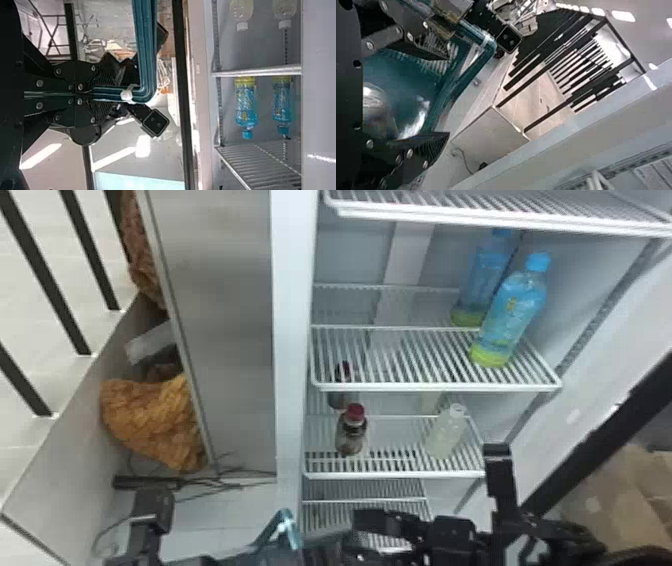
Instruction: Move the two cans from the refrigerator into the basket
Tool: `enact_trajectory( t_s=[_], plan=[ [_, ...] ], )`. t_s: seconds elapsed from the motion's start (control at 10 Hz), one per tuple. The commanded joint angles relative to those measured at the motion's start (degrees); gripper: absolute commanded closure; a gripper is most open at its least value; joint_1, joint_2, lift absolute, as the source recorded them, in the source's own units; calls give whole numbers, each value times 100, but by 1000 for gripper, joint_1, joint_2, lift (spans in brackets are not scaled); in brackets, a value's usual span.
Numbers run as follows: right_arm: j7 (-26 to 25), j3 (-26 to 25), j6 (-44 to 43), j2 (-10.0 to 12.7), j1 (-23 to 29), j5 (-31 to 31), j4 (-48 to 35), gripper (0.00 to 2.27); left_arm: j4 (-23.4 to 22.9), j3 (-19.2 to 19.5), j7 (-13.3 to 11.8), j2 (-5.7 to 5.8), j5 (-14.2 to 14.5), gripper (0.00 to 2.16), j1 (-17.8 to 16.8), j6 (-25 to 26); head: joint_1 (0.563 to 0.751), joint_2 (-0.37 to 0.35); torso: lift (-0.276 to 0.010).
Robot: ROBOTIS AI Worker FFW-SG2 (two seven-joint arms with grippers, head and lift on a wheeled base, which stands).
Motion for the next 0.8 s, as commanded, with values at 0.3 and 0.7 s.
enact_trajectory(
  t_s=[0.3,0.7],
  plan=[
    [-19,-798,-1383,32,365,-102,271,104,8,10,5,9,-25,1197,14,0,695,-192,-35],
    [-213,-1484,-3112,94,702,-330,791,108,-6,10,13,9,-37,1197,56,3,695,-299,-35]
  ],
)
